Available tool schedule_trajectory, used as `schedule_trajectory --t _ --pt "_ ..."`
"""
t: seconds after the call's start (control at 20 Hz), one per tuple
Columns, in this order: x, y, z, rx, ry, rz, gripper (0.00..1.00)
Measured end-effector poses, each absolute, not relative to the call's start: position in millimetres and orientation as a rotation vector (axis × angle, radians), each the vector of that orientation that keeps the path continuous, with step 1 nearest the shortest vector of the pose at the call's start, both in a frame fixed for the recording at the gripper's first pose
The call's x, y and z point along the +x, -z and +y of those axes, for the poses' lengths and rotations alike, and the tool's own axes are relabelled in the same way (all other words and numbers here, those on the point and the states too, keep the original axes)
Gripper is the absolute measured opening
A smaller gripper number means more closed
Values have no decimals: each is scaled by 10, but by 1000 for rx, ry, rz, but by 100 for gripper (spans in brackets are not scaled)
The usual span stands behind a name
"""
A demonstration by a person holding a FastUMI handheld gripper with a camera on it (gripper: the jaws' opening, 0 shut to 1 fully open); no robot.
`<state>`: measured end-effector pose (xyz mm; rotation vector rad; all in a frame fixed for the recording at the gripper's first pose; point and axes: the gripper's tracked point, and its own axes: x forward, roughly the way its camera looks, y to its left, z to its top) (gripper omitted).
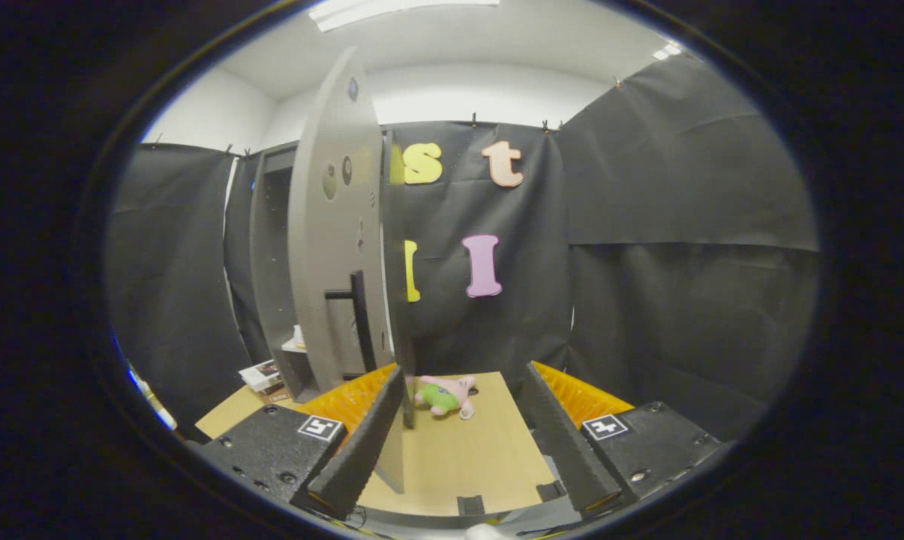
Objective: Open the shoe cabinet door, grab the shoes and put them into the shoe cabinet, then close the shoe cabinet door.
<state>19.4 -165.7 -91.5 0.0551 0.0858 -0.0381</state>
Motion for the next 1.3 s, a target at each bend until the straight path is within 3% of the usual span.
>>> schedule_trajectory --t 0.3,0.65,1.3 --pt "760 1033 -1477 47 -70 121 100" --pt "824 966 -1189 13 -214 127 98" --pt "968 944 373 -65 -194 76 96"
